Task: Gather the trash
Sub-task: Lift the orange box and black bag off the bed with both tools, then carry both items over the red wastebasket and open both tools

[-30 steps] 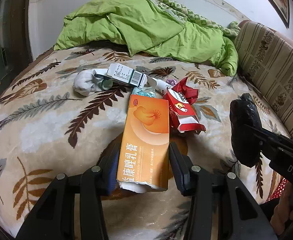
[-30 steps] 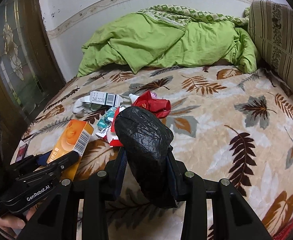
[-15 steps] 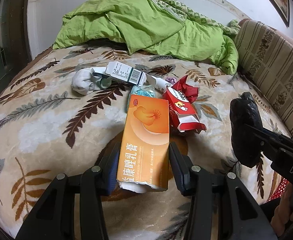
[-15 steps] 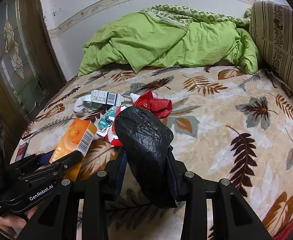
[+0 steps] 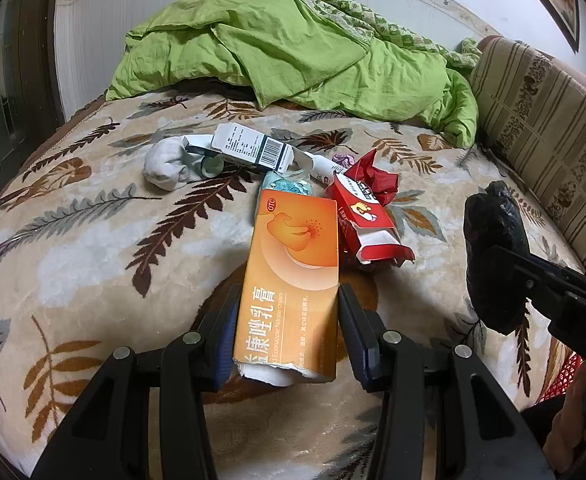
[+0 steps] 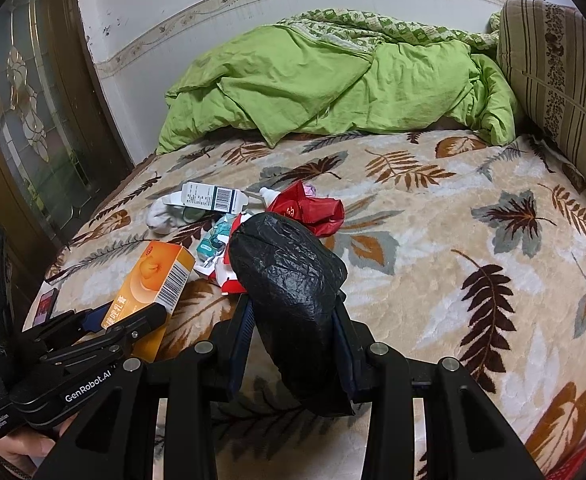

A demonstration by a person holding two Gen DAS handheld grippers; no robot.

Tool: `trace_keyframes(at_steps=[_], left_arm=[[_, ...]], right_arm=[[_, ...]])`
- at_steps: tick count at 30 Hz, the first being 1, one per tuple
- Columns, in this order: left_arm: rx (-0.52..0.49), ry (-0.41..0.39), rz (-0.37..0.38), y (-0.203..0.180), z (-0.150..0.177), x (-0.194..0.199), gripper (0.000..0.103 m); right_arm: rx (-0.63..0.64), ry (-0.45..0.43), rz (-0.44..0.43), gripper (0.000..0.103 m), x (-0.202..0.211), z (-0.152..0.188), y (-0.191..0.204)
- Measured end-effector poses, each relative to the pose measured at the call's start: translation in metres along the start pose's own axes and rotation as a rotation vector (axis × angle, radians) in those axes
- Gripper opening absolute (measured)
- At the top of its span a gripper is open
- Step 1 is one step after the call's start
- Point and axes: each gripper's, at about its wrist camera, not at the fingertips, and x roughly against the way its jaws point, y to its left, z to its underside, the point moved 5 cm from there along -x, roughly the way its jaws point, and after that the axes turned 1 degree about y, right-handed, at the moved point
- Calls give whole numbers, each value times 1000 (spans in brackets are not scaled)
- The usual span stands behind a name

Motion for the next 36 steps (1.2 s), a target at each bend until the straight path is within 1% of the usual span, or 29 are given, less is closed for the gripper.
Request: trace_keyframes(at_steps=[16, 23, 26, 28, 33, 36], left_arm=[[-6, -9, -4, -1, -1, 0, 45], [-18, -23, 1, -4, 1, 13, 45], [-28, -17, 38, -14, 6, 23, 45], [-55, -18, 72, -26, 10, 30, 45], [-133, -24, 154, -69, 14, 47, 45], [-185, -28, 216, -101, 16, 58, 45]], right_arm=[[-7, -14, -3, 40, 9, 2, 1], [-8, -30, -13, 40, 25, 9, 4], [-37, -27, -30, 40, 40, 15, 0], [-48, -31, -33, 40, 56, 21, -5], [-99, -43, -22, 40, 99, 34, -29], [-144, -69, 5, 40, 128, 42, -52]])
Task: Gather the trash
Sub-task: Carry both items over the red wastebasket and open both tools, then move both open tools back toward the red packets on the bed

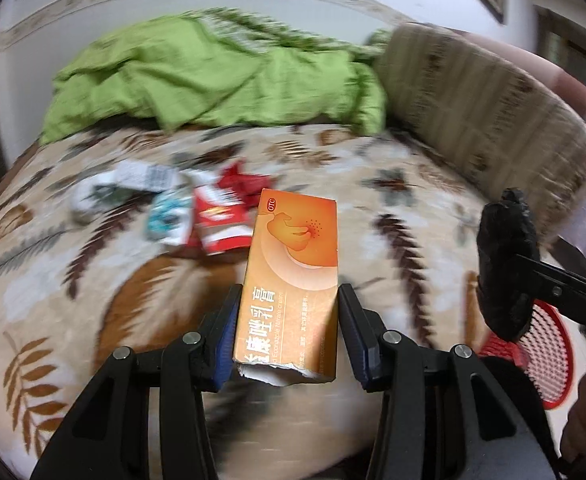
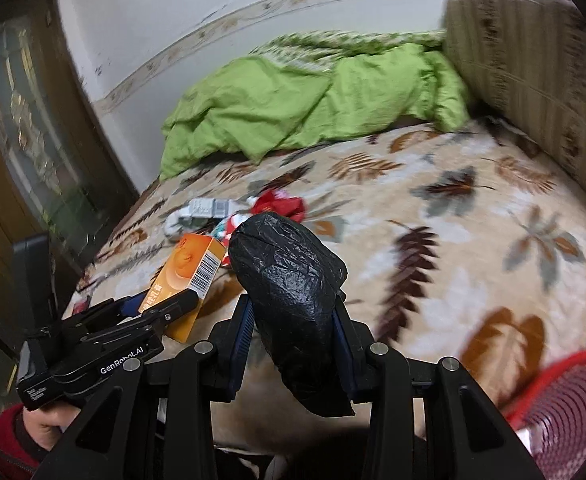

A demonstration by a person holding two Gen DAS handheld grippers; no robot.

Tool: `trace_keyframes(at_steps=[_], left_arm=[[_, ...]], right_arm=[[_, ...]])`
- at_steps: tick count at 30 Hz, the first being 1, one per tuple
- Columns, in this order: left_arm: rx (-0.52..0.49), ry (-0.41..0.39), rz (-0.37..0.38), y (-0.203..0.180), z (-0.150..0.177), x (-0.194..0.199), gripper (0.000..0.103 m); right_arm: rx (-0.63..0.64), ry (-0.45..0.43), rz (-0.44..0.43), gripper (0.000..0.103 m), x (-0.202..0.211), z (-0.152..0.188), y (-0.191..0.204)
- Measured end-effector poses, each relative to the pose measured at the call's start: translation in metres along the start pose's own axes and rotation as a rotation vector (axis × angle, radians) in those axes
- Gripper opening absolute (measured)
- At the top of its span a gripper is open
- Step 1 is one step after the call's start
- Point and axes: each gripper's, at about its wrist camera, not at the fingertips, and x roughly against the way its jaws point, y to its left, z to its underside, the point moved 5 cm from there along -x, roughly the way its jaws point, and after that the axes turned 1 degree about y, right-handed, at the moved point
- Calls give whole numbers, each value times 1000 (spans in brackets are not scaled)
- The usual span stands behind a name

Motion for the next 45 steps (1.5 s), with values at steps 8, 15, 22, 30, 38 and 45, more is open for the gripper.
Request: trace_keyframes(at_steps=[8, 15, 22, 30, 38, 45], left_arm=[[-160, 3, 216, -113, -16, 9, 45], [-247, 137, 438, -210, -7, -9, 45], [-340, 225, 512, -273, 18, -29, 54], [-320, 222, 500, -275, 18, -32, 75], [-188, 191, 387, -202, 3, -31, 75], [-84, 129, 263, -122, -11, -18, 75]], right_arm=[[-144, -52, 157, 40, 73, 6, -82], [-328, -61, 288, 41, 130, 36, -155], [-457, -44, 363, 45, 157, 68, -202], [-459, -71, 411, 59, 166, 69, -210], [-406, -84, 322, 59, 143, 46, -187], [-277, -34, 203, 59, 92, 21, -135]])
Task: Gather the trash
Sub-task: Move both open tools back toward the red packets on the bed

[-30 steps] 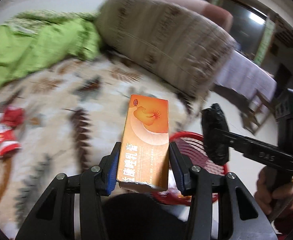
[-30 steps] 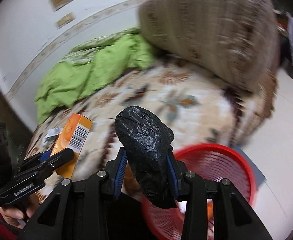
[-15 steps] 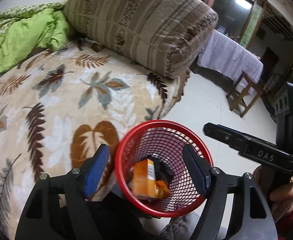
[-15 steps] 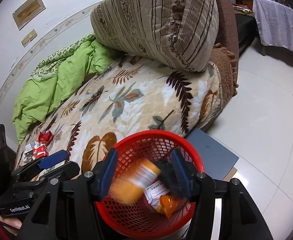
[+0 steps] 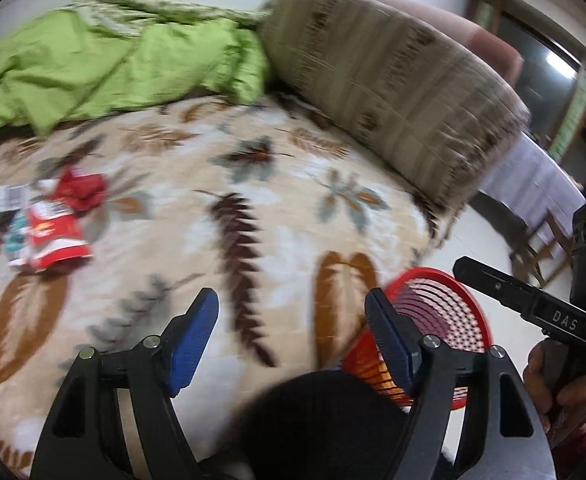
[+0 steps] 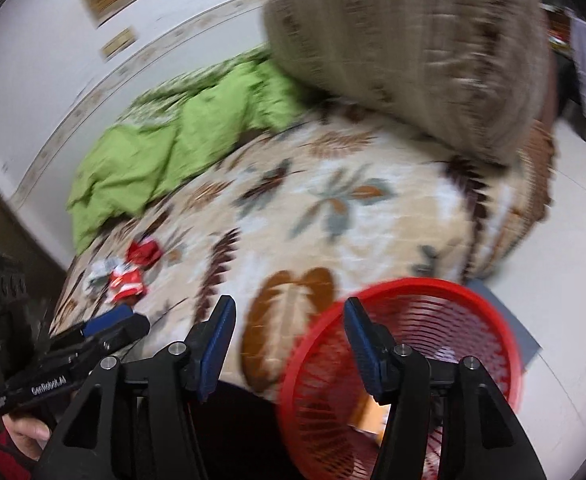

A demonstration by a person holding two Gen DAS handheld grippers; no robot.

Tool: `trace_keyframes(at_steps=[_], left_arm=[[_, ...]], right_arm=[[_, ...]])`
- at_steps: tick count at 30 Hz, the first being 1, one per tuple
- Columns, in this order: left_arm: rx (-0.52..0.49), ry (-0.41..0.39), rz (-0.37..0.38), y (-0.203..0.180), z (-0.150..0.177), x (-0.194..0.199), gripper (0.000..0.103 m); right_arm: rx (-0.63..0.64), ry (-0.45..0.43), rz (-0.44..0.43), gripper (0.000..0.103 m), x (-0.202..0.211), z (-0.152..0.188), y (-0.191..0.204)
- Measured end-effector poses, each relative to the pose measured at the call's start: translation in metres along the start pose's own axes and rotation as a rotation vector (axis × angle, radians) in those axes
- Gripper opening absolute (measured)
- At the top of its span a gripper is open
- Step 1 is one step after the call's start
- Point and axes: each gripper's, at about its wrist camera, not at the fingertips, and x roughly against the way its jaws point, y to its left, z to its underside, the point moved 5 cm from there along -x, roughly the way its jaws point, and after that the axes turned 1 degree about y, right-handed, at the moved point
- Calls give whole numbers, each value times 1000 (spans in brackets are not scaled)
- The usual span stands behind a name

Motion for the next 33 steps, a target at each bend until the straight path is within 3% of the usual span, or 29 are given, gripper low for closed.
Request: trace_keyframes(at_steps=[12, 16, 19, 25, 29, 33], left_arm=[[268, -96, -234, 146, 11, 51, 75], [353, -134, -375, 198, 18, 62, 75], [415, -145, -434, 231, 28, 68, 75], [545, -148, -458, 282, 47, 69, 75], [581, -131, -436, 290, 52, 61, 75], [576, -114, -429, 290, 51, 53, 75]], right_arm=[[225, 102, -163, 63, -68, 1, 119], [274, 132, -191, 65, -91, 3, 151], [293, 168, -220, 66, -112, 1, 174], [342, 242, -297, 80, -165, -4, 225], [302, 338, -351, 81, -215, -6, 247], [320, 370, -296, 81, -269, -9, 264]])
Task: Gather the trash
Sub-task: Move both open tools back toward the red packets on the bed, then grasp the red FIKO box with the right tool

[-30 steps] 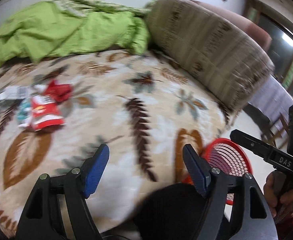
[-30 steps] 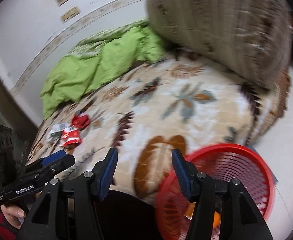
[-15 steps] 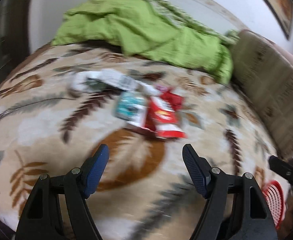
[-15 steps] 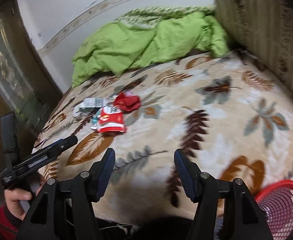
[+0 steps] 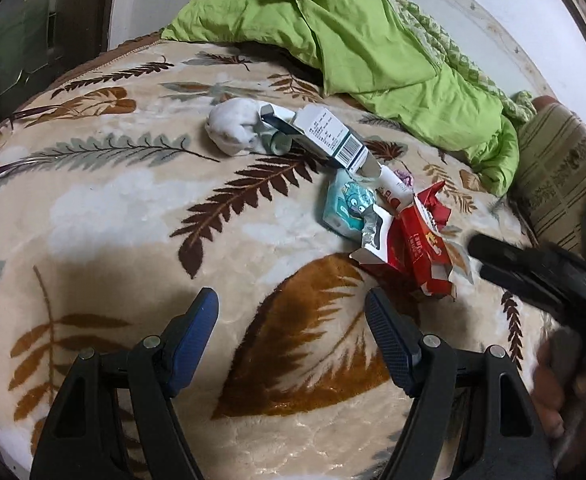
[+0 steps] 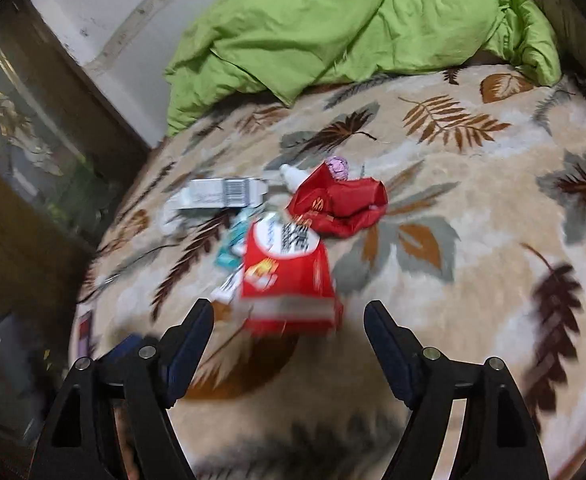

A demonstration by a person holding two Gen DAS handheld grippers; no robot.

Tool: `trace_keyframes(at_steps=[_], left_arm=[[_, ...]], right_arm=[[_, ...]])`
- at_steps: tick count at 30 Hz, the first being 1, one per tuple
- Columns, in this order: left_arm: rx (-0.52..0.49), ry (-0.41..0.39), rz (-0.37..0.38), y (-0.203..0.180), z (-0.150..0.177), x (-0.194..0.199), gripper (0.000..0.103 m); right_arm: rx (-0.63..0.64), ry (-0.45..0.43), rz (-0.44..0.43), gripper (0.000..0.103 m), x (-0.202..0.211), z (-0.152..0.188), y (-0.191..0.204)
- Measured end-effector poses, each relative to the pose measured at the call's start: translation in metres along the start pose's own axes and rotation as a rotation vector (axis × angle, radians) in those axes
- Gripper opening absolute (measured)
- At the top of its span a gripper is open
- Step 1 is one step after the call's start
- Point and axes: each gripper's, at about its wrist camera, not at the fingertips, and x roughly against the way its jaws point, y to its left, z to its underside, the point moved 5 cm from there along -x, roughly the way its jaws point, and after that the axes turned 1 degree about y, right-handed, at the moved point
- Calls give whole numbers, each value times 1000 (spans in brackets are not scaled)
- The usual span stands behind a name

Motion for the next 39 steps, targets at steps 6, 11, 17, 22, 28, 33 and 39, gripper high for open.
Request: trace_keyframes(at_steps=[6, 11, 17, 22, 28, 33, 39], left_arm=[[-21, 17, -5, -4, 1, -8, 75], [-63, 33, -9, -13, 4, -13, 75], [-83, 34, -15, -18, 5, -15, 75], [-87, 30, -22, -18, 6, -15, 75], [-82, 24, -22, -18, 5, -14, 75], [-39, -2, -18, -10, 1, -8, 75], [28, -44, -9, 2, -5, 2, 75]], right_arm=[[10, 21, 14, 81, -36, -14, 4], [64, 39, 34, 80, -50, -9, 14], [54, -2, 8, 57, -36, -8, 7], [67, -118, 160, 56, -13, -21, -11], [223, -85, 355, 55, -37, -18, -11], [267, 4, 136, 54, -43, 6, 29], [198, 61, -74, 54, -24, 27, 39]])
